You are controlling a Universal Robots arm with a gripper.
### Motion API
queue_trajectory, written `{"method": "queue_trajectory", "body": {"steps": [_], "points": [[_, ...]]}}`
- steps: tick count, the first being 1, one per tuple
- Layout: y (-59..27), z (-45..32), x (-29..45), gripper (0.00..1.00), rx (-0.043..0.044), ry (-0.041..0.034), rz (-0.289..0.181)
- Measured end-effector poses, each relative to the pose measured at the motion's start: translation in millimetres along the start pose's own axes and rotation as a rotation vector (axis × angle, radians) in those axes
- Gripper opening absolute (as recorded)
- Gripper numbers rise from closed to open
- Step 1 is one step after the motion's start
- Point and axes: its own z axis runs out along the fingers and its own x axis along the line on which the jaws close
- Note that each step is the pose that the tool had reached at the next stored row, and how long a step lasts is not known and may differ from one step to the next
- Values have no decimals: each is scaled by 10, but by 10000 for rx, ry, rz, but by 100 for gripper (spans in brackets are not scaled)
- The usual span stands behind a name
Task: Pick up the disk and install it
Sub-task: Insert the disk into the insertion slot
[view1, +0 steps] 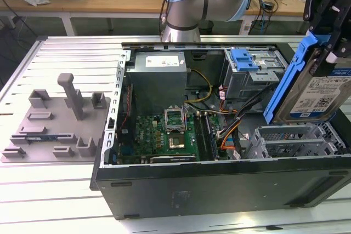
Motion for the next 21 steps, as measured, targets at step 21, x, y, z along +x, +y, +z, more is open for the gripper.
{"method": "queue_trajectory", "body": {"steps": [21], "points": [[0, 22, 18, 37, 17, -38, 5]]}}
